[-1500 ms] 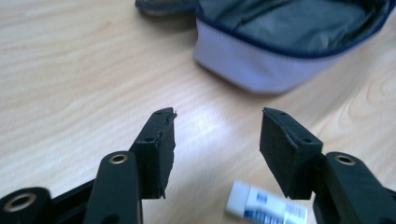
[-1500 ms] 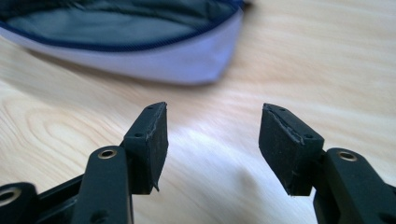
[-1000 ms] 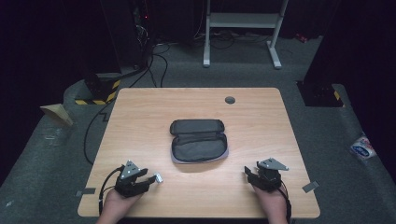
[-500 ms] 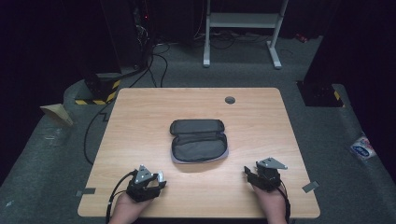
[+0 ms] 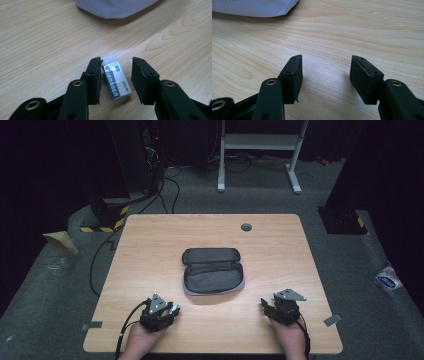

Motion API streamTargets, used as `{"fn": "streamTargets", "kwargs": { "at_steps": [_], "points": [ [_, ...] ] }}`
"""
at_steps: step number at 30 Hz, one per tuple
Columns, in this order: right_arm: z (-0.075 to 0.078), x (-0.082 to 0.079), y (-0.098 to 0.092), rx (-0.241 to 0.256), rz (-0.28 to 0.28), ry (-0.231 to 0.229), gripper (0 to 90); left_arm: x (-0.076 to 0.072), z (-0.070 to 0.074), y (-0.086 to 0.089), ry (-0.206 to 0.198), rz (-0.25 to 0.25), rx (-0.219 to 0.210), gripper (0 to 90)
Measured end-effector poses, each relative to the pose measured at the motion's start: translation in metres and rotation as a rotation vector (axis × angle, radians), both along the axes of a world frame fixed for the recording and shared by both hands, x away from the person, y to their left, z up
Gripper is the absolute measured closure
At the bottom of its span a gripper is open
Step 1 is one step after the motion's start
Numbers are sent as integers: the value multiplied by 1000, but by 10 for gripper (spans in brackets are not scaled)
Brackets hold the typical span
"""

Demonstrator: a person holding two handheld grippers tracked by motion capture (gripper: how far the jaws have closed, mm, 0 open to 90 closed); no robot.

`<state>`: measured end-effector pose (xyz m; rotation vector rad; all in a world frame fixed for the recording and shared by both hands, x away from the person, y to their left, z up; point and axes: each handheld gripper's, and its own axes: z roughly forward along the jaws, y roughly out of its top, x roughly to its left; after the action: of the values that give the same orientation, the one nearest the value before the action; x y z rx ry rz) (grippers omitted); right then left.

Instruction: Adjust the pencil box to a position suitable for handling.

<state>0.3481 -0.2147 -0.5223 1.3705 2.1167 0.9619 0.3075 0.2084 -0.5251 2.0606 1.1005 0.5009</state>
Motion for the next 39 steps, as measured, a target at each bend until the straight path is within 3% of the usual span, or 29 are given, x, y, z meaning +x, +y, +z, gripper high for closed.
{"fn": "streamTargets", "kwargs": {
  "at_steps": [8, 19, 25, 33, 35, 39],
  "points": [
    [0, 0, 0, 2, -6, 4, 436, -1, 0, 6, -12, 9, 9, 720],
    [0, 1, 2, -19, -1, 17, 416, 3, -1, 9, -15, 15, 0, 729],
    [-1, 2, 0, -6, -4, 20, 398, 5, 1, 12, -35, 36, -16, 730],
    [0, 1, -1, -23, -12, 9, 347, 6, 4, 14, -50, 39, -39, 730],
    [-1, 1, -1, -46, -21, 6, 341, 6, 5, 15, -51, 32, -43, 729],
    [0, 6, -7, -39, -20, 29, 293, 5, 8, 16, -63, 34, -57, 729]
  ]
}}
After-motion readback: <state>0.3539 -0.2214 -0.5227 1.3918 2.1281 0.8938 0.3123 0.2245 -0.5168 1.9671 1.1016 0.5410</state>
